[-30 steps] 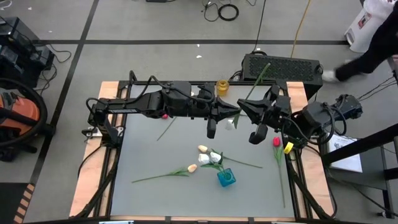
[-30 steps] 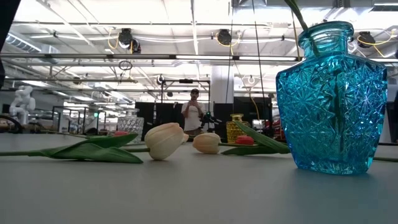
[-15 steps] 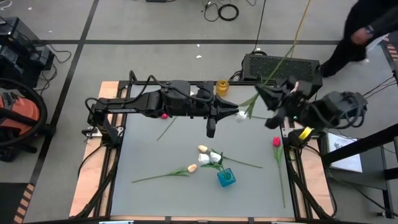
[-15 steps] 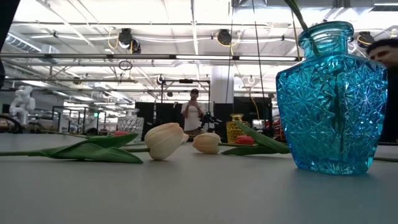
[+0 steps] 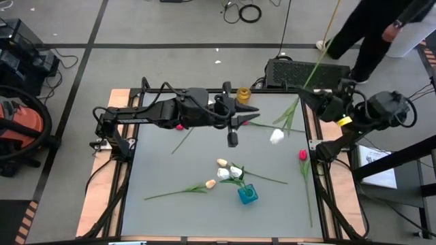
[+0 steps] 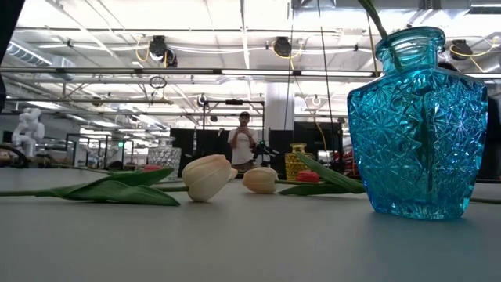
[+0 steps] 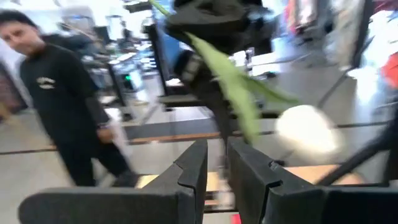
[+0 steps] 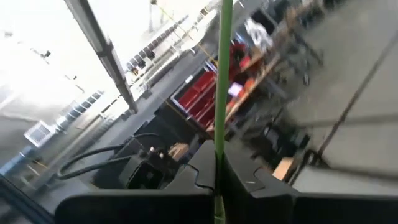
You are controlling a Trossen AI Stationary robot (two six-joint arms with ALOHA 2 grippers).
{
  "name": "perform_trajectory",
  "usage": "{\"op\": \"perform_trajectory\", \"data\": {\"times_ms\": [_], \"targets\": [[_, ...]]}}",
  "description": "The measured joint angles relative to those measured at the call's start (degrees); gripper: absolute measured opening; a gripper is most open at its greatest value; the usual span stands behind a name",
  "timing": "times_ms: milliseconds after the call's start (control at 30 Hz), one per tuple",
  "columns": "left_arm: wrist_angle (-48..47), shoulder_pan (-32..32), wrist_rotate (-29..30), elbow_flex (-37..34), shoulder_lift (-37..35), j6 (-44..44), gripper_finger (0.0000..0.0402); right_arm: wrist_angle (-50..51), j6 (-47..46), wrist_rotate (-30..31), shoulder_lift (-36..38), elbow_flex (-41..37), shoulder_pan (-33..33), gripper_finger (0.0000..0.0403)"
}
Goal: Sort flowers into vase by color
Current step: Put the white tulip into the blue vase
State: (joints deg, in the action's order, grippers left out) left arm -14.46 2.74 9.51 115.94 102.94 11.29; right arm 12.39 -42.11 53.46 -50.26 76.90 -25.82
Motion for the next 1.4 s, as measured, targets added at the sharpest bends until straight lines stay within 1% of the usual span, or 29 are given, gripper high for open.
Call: {"op": "perform_trajectory", "data": {"times_ms": [67,133,200,300,367,500,667,733,833,933,1067,1267,1400], "targets": [[0.0,0.1,3.4,0.0,0.0,2.9,0.0070,3.9,-6.5,-1.3,0.5,0.0,0.0,0.0000],[0.0,0.4,5.6,0.0,0.0,6.2,0.0070,6.2,-11.3,-2.6,0.7,0.0,0.0,0.0000],[-0.1,0.9,7.1,0.0,0.0,8.9,0.0070,6.6,-14.2,-3.2,0.5,0.0,0.0,0.0000],[-0.7,1.5,9.0,0.0,0.0,10.7,0.0071,5.7,-17.5,-5.7,0.0,0.0,0.0,0.0000],[-1.6,1.7,9.9,0.0,0.0,11.8,0.0075,5.7,-20.6,-6.3,-0.4,0.0,0.0,0.0000],[-2.0,2.8,12.3,0.0,0.0,13.9,0.0107,5.8,-28.0,-9.3,-1.5,0.0,0.0,0.0000],[-2.1,5.3,19.8,0.2,0.0,18.3,0.0163,5.9,-35.9,-10.5,-3.3,0.0,0.0,0.0000],[-1.8,6.4,22.4,0.2,0.0,20.8,0.0175,5.8,-38.5,-10.3,-4.1,0.0,0.0,0.0000],[-0.5,8.0,25.3,0.3,0.0,23.9,0.0180,5.8,-42.3,-9.4,-5.5,0.0,0.0,0.0000],[0.7,9.1,25.9,0.3,0.0,26.4,0.0180,5.7,-45.9,-7.3,-7.0,0.0,0.0,0.0000],[1.1,9.7,25.9,0.3,0.0,28.1,0.0180,3.6,-49.2,-6.3,-8.9,0.0,1.1,0.0000],[1.3,10.1,25.9,0.3,0.0,28.7,0.0180,-6.5,-48.5,-7.2,-11.8,0.0,3.2,0.0000],[2.5,10.2,25.9,0.3,0.0,28.7,0.0180,-8.1,-49.3,-7.3,-13.4,0.0,3.9,0.0000]]}}
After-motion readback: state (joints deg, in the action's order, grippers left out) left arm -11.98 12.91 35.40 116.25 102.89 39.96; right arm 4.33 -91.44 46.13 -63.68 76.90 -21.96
